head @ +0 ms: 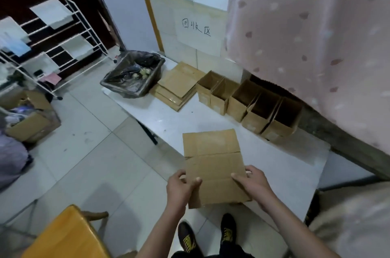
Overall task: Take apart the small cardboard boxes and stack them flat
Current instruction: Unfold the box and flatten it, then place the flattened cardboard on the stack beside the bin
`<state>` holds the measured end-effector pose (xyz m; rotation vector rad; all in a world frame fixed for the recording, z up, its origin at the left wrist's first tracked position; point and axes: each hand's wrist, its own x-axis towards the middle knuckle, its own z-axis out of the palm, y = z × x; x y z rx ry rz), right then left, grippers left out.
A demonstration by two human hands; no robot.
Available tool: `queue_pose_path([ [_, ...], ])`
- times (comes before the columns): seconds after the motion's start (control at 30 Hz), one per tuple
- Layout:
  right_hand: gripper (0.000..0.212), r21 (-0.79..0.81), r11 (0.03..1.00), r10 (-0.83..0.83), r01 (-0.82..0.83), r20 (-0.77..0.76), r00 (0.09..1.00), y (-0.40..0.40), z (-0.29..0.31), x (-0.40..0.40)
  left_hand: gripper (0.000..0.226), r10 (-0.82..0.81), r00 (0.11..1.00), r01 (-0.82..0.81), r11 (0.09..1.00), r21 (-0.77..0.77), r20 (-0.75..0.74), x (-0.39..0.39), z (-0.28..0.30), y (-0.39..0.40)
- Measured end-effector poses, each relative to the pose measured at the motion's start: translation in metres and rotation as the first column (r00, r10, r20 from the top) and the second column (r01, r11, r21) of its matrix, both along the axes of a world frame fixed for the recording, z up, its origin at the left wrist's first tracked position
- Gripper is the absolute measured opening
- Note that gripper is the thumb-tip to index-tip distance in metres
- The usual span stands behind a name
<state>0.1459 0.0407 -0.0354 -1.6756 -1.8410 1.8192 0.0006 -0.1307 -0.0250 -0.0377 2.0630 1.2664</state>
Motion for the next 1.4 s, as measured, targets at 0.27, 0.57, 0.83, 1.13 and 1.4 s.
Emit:
queue_pose_path([
  [0.27, 0.032, 0.250, 0.968, 0.004, -0.002, -0.007, 1.000, -0.072, 0.028, -0.076, 0.039, 0.078, 0.997, -0.075, 0.993, 0.087, -0.030, -0.062, 0.019, -0.053],
  [0.57, 0.028, 0.361, 0.931, -0.035, 0.058, -0.070, 0.997, -0.098, 0.053, -0.136, 0.025, 0.083, 0.984, -0.060, 0.987, 0.146, -0.155, -0.124, 0.028, -0.074],
  [0.83, 0.031, 0.360, 0.929, -0.058, 0.087, -0.092, 0.994, -0.084, 0.056, -0.206, 0.025, 0.035, 0.969, -0.004, 0.992, 0.125, -0.246, -0.199, 0.030, -0.058],
  [1.13, 0.031, 0.305, 0.941, -0.114, 0.149, -0.129, 0.985, -0.042, 0.033, -0.328, 0.027, -0.056, 0.946, 0.070, 0.997, 0.032, -0.319, -0.330, 0.027, -0.009],
  [1.4, 0.029, 0.234, 0.946, -0.199, 0.223, -0.121, 0.972, -0.007, 0.031, -0.436, 0.032, -0.158, 0.930, 0.136, 0.987, -0.088, -0.333, -0.449, 0.037, 0.038],
])
